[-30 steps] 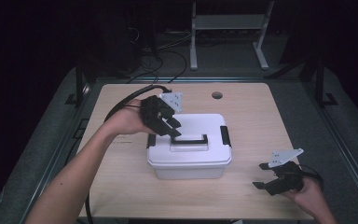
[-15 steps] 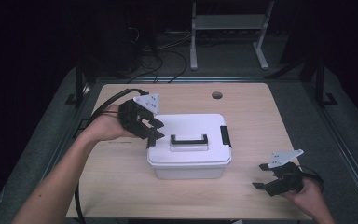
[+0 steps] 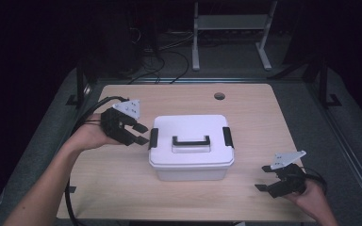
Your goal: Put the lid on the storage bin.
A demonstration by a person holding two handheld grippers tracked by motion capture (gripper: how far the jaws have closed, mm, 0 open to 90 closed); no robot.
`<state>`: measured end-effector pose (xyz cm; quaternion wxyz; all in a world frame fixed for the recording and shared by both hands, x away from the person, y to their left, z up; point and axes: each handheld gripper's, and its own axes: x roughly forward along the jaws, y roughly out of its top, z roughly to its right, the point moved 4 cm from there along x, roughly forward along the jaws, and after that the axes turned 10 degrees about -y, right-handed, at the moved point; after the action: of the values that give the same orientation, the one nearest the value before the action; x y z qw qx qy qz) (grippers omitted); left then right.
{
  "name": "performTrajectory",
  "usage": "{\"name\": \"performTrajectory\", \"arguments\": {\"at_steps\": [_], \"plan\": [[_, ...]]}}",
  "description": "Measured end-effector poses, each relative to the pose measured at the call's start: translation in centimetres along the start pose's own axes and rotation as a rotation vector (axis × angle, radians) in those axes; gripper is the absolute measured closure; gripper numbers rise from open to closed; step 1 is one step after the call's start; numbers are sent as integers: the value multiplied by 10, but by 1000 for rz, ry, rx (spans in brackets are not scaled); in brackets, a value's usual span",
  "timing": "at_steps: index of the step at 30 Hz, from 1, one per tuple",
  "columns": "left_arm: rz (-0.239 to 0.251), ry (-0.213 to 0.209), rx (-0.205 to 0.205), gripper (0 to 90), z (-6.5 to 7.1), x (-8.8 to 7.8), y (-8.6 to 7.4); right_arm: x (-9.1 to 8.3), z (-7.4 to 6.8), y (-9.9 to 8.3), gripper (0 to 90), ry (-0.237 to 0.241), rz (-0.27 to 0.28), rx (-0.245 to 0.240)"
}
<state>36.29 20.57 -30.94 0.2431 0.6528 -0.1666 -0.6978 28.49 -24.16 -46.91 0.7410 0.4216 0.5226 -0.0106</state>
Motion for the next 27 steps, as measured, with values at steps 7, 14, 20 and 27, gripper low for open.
{"name": "performTrajectory", "arguments": {"at_steps": [7, 14, 20, 27], "plan": [[-5, 13, -42, 534, -1, -3, -23, 1, 0, 0, 264, -2, -5, -5], [5, 0, -69, 523, 0, 2, -40, 1, 0, 0, 263, -5, -10, -4], [3, 3, -89, 497, 0, 4, -54, -1, 1, -1, 263, -10, -8, -1], [2, 18, -132, 451, 2, 11, -77, -1, 0, -2, 264, -9, -9, 4]]}}
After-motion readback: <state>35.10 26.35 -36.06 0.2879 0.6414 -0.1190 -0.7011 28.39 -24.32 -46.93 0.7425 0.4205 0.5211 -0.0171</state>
